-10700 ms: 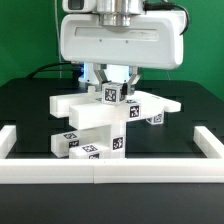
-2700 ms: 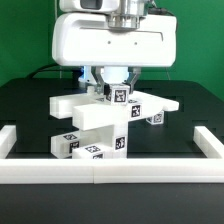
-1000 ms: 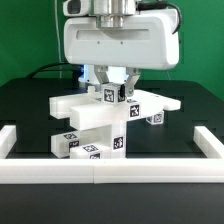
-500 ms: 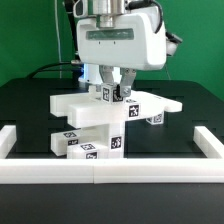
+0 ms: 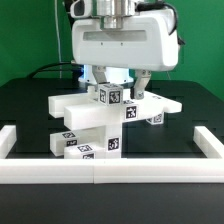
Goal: Assemble chair
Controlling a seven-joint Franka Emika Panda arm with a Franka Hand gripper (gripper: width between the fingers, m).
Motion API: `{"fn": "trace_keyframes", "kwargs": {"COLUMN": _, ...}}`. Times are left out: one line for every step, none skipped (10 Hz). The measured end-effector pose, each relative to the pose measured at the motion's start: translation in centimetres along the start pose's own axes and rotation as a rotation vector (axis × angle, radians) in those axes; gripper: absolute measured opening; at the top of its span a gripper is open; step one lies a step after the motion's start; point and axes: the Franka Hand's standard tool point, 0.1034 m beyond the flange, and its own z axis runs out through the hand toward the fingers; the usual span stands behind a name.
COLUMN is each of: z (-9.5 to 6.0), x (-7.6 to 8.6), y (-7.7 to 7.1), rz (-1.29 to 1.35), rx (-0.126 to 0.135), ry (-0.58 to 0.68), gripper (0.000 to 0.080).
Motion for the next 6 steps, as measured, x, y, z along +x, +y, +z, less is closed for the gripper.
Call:
{"fn": "trace_keyframes", "kwargs": {"z": 0.01, "x": -0.06, "y": -0.05, "rz": -0.084, "rx": -0.001, "ry": 0.001, "gripper": 0.0648}}
{"fn": "trace_keyframes", "kwargs": {"z": 0.01, "x": -0.05, "y": -0.05, "rz": -0.145, "rx": -0.001, "ry": 0.001, "gripper": 0.0648}}
{"fn": "trace_keyframes", "kwargs": {"z": 0.01, "x": -0.03, "y": -0.03, "rz": -0.241, "rx": -0.001, "ry": 0.001, "gripper": 0.0649}}
{"fn": "trace_keyframes", "kwargs": {"z": -0.02, "x": 0.01, "y": -0.02, "rz": -0.327, "rx": -0.002, "ry": 0.001, "gripper": 0.0649}}
{"fn": "trace_keyframes", "kwargs": {"z": -0.05, "x": 0.07, "y": 0.01, "rz": -0.409, "rx": -0.001, "ry": 0.002, "gripper": 0.0649}}
{"fn": "trace_keyframes", "kwargs": {"z": -0.09, "x": 0.06, "y": -0.03, "rz": -0.456, "rx": -0.001, "ry": 0.002, "gripper": 0.0649}}
